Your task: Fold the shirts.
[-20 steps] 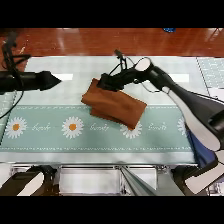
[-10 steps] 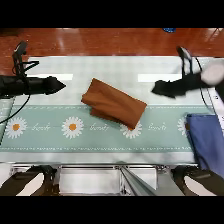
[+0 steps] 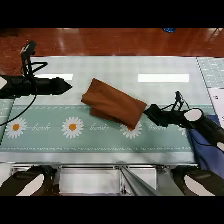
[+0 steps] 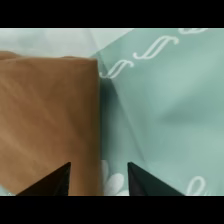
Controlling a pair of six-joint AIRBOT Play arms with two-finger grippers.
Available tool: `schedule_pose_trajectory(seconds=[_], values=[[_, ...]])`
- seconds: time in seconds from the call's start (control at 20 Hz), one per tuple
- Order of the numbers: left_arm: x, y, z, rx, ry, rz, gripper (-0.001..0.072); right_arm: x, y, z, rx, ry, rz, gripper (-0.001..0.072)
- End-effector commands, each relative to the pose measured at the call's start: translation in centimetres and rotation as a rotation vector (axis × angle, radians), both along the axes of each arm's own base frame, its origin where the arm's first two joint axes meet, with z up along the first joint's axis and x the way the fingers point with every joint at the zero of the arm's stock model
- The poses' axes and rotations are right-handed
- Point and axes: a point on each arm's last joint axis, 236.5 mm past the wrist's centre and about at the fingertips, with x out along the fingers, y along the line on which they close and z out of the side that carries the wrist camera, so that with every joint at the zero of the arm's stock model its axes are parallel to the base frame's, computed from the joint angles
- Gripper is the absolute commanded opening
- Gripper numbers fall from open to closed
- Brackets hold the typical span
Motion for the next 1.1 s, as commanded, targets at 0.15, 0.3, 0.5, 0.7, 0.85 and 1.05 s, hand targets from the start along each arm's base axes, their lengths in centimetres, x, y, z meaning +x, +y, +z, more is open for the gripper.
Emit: schedule_pose_trajectory(seconds=[0.15, 0.3, 0.5, 0.7, 0.85, 1.05], values=[[0.1, -0.1, 0.0, 0.0, -0.005, -0.001, 0.0018, 1.9, 4.8, -0.8, 0.205, 0.04, 0.09, 0.041], [0.1, -0.1, 0.0, 0.0, -0.005, -0.001, 0.0019, 2.7, 7.3, -0.9, 0.221, 0.05, 0.167, 0.041], [0.1, -0.1, 0.0, 0.0, -0.005, -0.001, 0.0019, 4.1, 11.4, 0.0, 0.21, 0.0, 0.322, 0.0054], [0.0, -0.1, 0.0, 0.0, -0.004, -0.001, 0.0019, 5.7, 13.0, 4.4, 0.177, -0.105, 0.502, 0.0024], [0.1, -0.1, 0.1, 0.0, -0.007, 0.001, 0.0019, 8.2, 11.8, 9.5, 0.066, -0.2, 0.571, 0.0024], [0.1, -0.1, 0.1, 0.0, -0.006, 0.001, 0.0019, 12.5, 4.9, 19.4, -0.118, -0.363, 0.502, 0.0024]])
